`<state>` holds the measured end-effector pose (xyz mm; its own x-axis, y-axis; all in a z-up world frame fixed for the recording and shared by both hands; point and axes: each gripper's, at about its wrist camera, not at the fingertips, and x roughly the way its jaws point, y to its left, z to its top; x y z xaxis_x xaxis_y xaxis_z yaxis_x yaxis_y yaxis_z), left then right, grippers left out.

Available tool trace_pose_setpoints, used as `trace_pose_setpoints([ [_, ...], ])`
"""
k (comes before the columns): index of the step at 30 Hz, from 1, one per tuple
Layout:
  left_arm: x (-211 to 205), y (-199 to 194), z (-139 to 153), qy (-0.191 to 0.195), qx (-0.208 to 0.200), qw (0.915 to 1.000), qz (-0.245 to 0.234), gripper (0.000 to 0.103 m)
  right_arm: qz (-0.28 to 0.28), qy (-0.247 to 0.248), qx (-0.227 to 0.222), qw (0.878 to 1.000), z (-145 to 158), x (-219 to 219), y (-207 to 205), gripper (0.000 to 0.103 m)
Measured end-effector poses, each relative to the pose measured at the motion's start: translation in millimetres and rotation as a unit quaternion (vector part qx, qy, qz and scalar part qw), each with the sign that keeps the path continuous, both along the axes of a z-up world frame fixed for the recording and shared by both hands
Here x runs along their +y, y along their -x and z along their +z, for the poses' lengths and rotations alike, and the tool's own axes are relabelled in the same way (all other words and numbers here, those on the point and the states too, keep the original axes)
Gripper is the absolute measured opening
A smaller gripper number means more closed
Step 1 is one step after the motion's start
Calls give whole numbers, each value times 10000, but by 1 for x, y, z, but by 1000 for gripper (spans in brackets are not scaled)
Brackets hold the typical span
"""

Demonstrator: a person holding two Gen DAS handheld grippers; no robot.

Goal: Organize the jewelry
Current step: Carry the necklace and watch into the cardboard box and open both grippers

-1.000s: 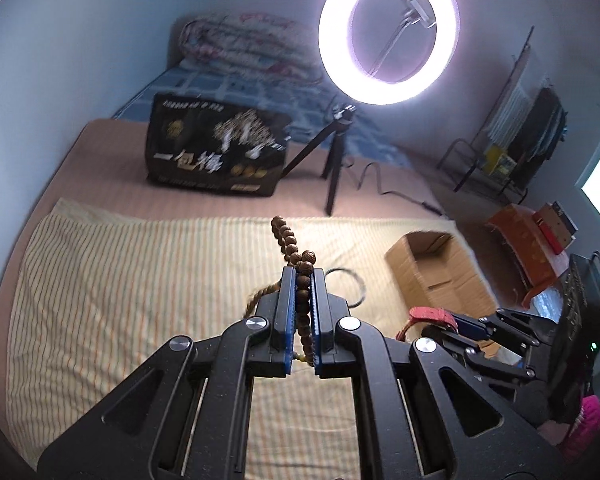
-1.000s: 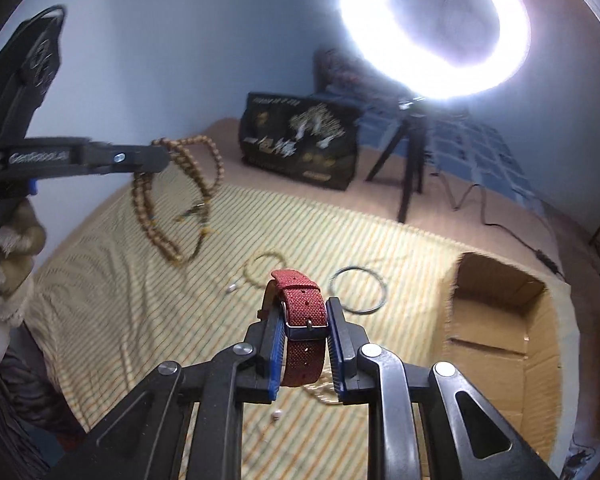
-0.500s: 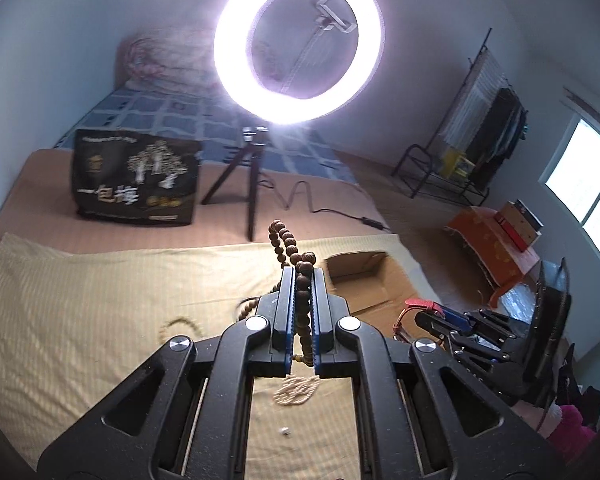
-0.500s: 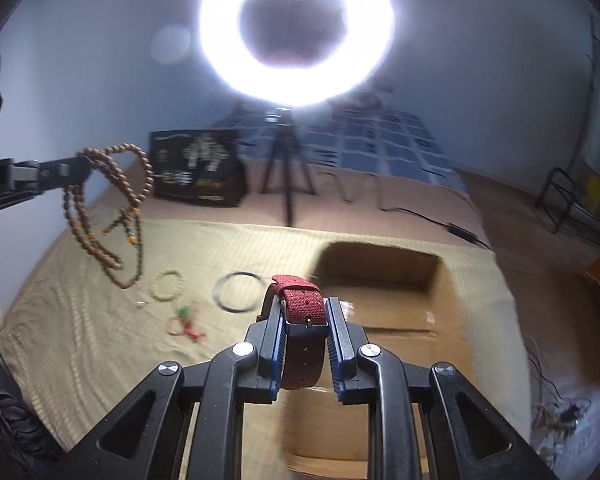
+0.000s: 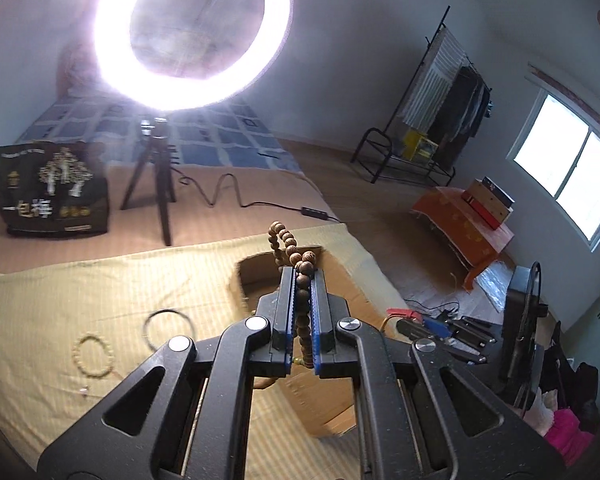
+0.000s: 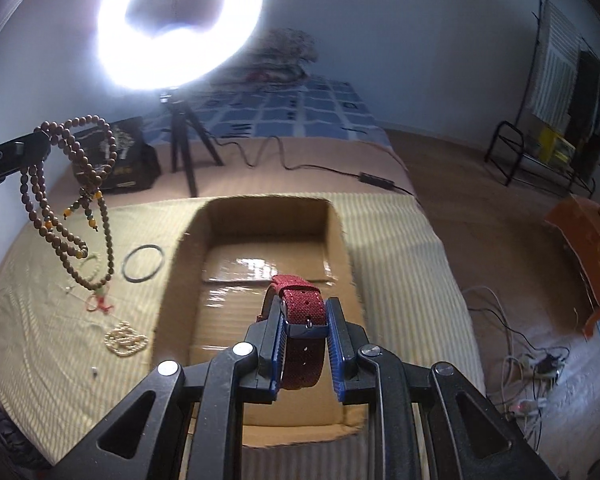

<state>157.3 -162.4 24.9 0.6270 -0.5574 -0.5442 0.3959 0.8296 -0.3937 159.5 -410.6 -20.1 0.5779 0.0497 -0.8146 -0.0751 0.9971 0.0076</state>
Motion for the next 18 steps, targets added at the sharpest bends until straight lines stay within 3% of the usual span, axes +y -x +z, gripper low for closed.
trace_pose_setpoints([
  [9, -46, -25, -27, 65, 277, 9992, -266, 4, -262, -140, 314, 9991, -19, -26, 4, 18],
  [18, -69, -42, -68, -316, 718, 9964, -306, 4, -209, -83, 666, 9975, -42, -26, 3, 18],
])
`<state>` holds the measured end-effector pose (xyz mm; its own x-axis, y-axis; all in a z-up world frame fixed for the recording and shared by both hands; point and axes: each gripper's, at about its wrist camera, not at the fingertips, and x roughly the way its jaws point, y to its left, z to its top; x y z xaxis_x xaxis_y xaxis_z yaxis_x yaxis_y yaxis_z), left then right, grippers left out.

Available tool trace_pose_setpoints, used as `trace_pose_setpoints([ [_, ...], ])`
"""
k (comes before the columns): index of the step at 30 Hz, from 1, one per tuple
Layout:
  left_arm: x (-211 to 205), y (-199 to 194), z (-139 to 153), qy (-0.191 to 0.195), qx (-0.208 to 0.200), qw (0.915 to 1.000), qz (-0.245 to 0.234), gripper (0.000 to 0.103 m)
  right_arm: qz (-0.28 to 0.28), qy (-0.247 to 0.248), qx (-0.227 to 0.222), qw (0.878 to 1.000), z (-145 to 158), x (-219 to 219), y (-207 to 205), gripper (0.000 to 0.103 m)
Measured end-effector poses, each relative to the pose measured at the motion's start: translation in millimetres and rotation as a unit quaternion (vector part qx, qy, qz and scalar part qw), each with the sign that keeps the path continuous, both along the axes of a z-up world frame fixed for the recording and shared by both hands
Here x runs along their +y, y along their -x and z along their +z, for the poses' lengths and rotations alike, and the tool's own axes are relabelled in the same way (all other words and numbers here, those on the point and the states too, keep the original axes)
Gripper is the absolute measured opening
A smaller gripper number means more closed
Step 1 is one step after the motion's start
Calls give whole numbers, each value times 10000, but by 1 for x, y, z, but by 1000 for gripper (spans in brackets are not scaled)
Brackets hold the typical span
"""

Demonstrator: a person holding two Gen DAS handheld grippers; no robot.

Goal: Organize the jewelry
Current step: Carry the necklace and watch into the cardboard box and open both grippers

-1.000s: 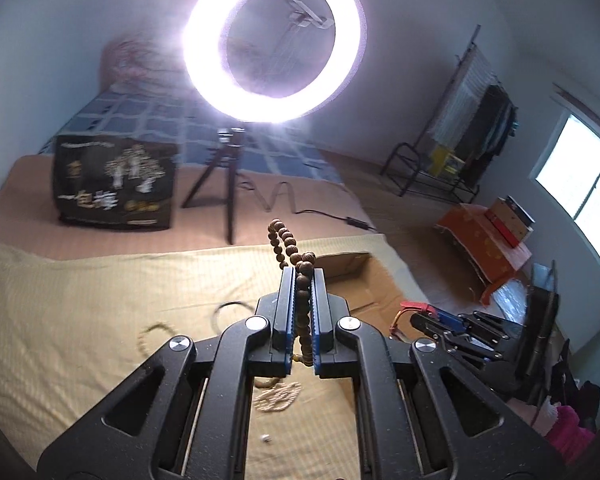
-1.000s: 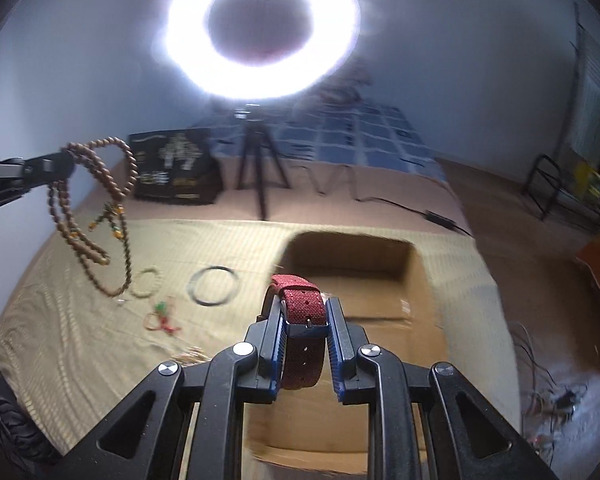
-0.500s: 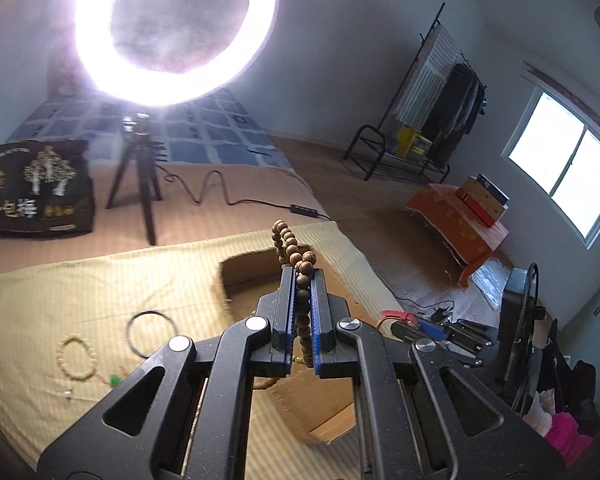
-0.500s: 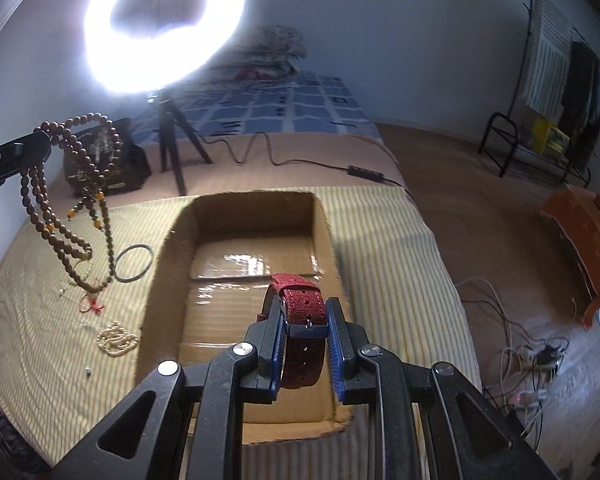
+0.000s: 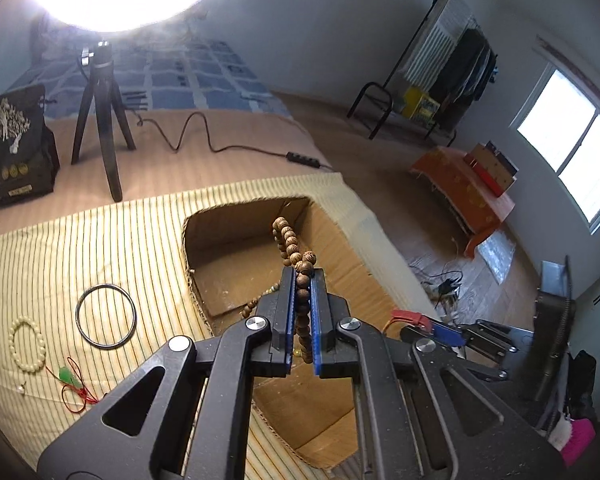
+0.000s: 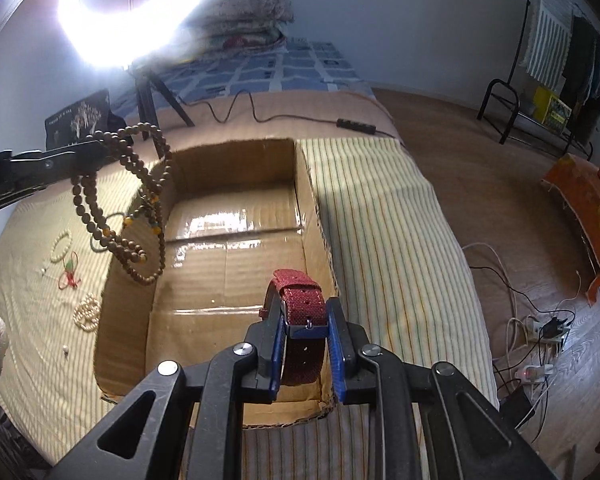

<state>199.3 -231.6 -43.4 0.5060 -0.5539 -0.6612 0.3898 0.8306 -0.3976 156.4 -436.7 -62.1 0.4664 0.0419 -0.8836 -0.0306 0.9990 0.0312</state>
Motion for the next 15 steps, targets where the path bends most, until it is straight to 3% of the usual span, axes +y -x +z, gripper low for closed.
trace_pose_setpoints([
  [5, -1, -5, -10, -44, 188, 9998, -13, 4, 58, 9, 68, 10000, -4, 4, 1, 21],
  [7, 0, -7, -12, -95, 272, 9996, -24, 5, 52, 93, -6, 9999, 0, 5, 2, 38],
  [8, -1, -8, -12, -95, 312, 9995, -49, 7, 43, 113, -29, 9999, 1, 5, 1, 53],
  [9, 1, -8, -12, -106, 336, 9994, -51, 17, 20, 123, -82, 9999, 4, 5, 2, 63],
  [10, 2, -8, -11, -125, 320, 9994, -35, 27, -7, 115, -135, 9998, 6, 5, 3, 65],
  [11, 4, -6, -9, -147, 271, 9995, -8, 29, -22, 103, -156, 9998, 8, 5, 2, 65],
  [15, 12, -1, 0, -176, 122, 9998, 39, 30, 14, 54, -241, 9997, 14, 10, 3, 65],
])
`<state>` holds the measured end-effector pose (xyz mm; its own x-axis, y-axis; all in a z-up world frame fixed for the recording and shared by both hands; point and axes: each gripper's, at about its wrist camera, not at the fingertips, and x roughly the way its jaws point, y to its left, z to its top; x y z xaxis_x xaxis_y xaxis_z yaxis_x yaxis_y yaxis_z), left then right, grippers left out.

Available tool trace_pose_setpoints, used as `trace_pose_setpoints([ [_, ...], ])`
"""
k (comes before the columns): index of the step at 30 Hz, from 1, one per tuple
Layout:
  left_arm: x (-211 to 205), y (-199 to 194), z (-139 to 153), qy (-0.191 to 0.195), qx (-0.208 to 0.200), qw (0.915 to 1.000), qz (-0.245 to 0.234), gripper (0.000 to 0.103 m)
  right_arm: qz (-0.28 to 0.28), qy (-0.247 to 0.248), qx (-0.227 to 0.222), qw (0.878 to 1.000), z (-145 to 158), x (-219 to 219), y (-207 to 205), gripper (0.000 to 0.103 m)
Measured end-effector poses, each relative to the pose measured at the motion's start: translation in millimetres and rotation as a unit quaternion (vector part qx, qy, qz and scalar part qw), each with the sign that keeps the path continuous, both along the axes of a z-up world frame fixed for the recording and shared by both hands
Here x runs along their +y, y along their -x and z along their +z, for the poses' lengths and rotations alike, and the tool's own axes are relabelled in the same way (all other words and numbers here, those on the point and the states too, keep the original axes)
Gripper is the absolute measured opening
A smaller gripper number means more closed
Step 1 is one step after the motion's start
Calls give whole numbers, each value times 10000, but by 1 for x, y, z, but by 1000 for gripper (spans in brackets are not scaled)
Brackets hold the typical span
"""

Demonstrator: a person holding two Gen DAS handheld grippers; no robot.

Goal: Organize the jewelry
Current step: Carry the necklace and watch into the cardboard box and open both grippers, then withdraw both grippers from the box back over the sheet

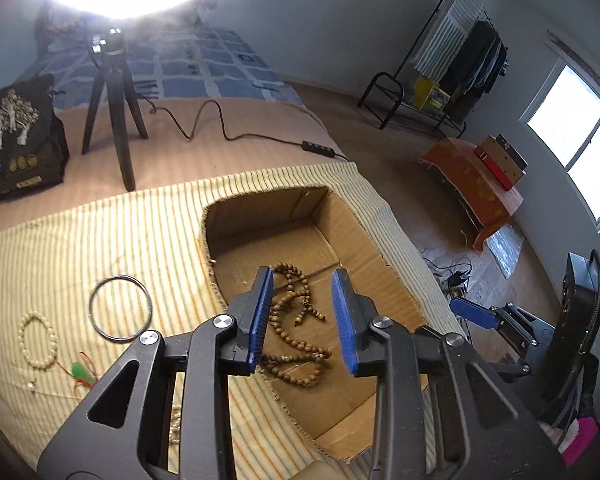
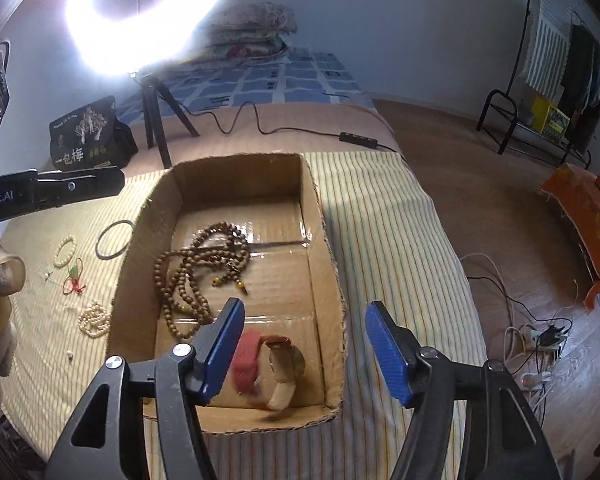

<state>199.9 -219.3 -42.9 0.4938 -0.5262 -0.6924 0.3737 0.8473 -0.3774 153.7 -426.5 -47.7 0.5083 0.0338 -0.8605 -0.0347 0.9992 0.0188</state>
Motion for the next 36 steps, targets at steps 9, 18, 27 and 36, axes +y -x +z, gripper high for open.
trace_pose_setpoints([
  [9, 40, 12, 21, -231, -320, 9989, 267, 30, 122, 83, -136, 9998, 11, 21, 1, 66],
  [18, 107, 35, 41, -289, -616, 9948, 762, 30, 86, 118, -505, 9986, 38, 46, 4, 70],
  [27, 160, 73, 63, -382, -938, 9876, 1201, 54, 383, 52, -1029, 9939, 76, 89, 16, 70],
  [36, 184, 104, 78, -652, -1131, 9827, 1316, 68, 828, -24, -1244, 9888, 93, 135, 30, 80],
])
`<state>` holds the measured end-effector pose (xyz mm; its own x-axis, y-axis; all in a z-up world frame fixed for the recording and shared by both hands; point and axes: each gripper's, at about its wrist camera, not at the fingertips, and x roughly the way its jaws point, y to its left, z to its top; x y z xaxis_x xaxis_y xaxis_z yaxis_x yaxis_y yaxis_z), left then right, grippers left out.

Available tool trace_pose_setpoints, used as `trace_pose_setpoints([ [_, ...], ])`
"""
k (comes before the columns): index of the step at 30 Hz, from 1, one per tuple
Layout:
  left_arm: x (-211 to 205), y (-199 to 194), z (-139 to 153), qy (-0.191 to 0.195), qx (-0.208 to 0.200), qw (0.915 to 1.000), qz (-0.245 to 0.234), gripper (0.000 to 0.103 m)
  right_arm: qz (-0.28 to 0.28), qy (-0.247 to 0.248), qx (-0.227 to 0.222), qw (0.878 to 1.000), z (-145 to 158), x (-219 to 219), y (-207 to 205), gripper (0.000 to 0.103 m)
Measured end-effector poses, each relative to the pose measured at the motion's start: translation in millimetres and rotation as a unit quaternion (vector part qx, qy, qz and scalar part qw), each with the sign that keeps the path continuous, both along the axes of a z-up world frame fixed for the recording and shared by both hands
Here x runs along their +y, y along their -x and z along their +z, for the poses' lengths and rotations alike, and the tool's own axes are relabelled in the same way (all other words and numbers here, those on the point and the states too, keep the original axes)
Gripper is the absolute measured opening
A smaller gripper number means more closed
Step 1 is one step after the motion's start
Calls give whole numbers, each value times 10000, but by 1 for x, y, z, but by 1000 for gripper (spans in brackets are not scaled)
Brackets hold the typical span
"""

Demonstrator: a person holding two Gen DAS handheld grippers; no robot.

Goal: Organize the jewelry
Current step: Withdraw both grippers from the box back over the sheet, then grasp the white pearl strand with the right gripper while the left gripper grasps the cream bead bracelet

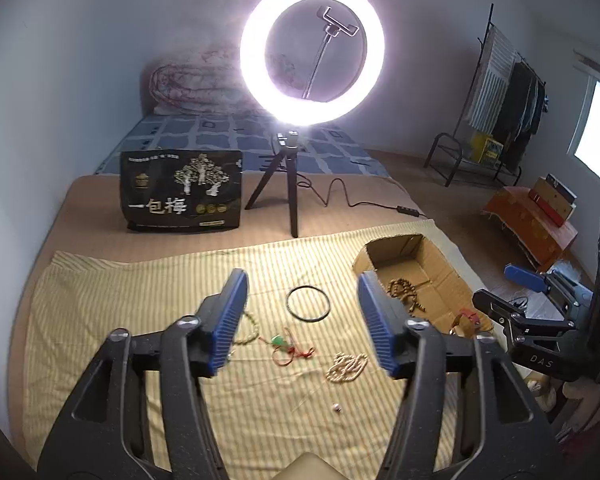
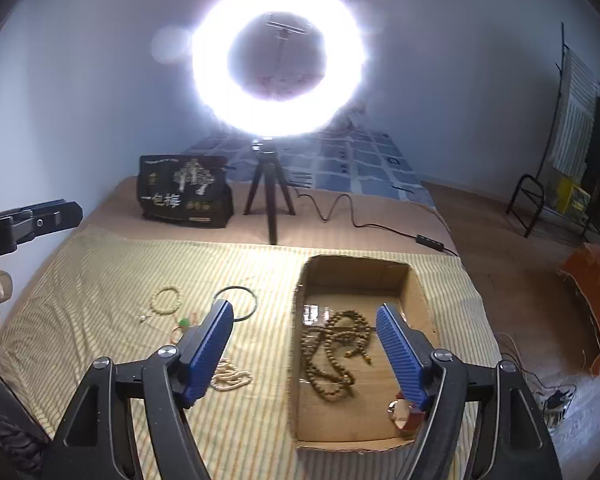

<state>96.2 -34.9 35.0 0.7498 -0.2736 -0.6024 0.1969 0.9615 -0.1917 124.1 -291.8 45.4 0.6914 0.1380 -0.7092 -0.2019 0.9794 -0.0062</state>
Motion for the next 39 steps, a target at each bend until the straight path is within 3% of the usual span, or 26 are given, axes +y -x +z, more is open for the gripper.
trace_pose_setpoints([
  [3, 7, 9, 3, -49, -74, 9999, 108, 71, 99, -1, -40, 9999, 1, 9, 5, 85],
  [12, 21, 17, 10, -163, -243, 9991, 300, 71, 70, -73, -82, 9999, -7, 19, 5, 85],
  [17, 29, 9, -1, -355, -181, 9986, 336, 71, 6, -208, -96, 9997, -14, 17, 1, 85],
  [24, 54, -7, -29, -586, 205, 9968, 498, 71, 286, 217, 193, 9992, -31, 23, -13, 85],
  [28, 68, -21, -50, -411, 616, 9956, 580, 71, 518, 40, 599, 9969, -47, 25, -24, 84],
  [35, 69, -45, -84, -142, 1115, 9931, 335, 71, 1076, -61, 1192, 9870, -82, 44, -28, 73],
  [39, 63, -65, -108, -44, 1475, 9888, 206, 55, 1370, -12, 1569, 9781, -109, 59, -29, 67],
])
